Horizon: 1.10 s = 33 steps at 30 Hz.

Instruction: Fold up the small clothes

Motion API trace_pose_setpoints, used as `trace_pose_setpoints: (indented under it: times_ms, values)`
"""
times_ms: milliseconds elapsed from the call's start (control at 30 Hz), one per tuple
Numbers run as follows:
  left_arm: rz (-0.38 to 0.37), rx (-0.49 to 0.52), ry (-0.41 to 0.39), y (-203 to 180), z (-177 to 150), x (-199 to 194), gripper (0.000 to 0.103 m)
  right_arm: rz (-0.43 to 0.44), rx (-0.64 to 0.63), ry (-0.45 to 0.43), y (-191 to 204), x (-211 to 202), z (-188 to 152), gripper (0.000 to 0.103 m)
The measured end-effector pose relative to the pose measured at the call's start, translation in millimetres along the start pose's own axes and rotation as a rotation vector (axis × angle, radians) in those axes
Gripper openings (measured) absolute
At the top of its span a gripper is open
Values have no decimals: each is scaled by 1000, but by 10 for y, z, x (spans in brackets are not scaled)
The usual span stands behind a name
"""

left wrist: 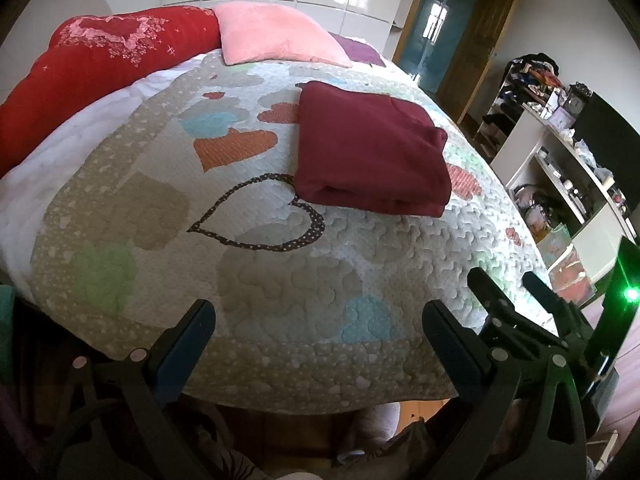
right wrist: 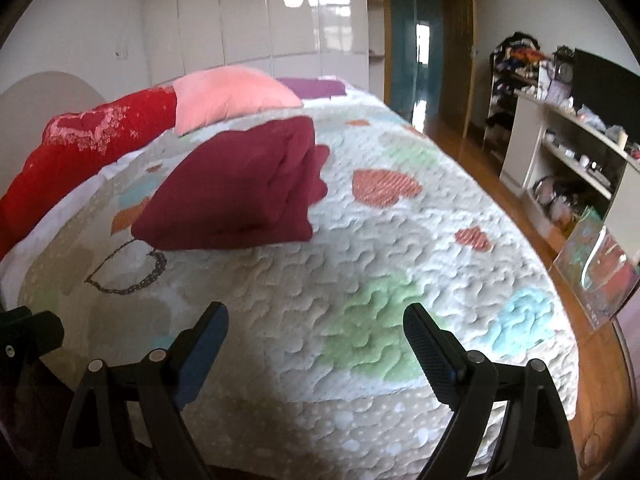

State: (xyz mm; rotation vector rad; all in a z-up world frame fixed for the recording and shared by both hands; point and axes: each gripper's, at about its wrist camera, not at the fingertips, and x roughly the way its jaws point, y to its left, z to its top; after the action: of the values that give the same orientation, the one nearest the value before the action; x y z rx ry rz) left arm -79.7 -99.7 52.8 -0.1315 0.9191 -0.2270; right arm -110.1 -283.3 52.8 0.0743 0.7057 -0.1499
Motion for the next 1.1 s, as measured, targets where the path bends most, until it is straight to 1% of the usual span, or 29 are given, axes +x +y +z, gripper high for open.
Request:
trace_pose_setpoints:
  times_ms: [133, 333, 567, 867, 1100]
  values:
    - [6, 13, 8, -57, 6, 34, 103, -15, -32, -36, -6, -9, -43, 92]
    - [5, 42, 8, -139, -6, 8, 103, 3, -8, -10, -49, 54, -33, 92]
    - [19, 43, 12, -146, -7, -2, 103, 9, -24, -27, -32, -22, -30, 92]
    - [71, 47, 13, -127, 3, 6, 103, 13, -13, 2, -46, 38, -41, 92]
    - [94, 52, 6, -128, 12, -13, 103, 15, -18, 1, -44, 38, -37, 92]
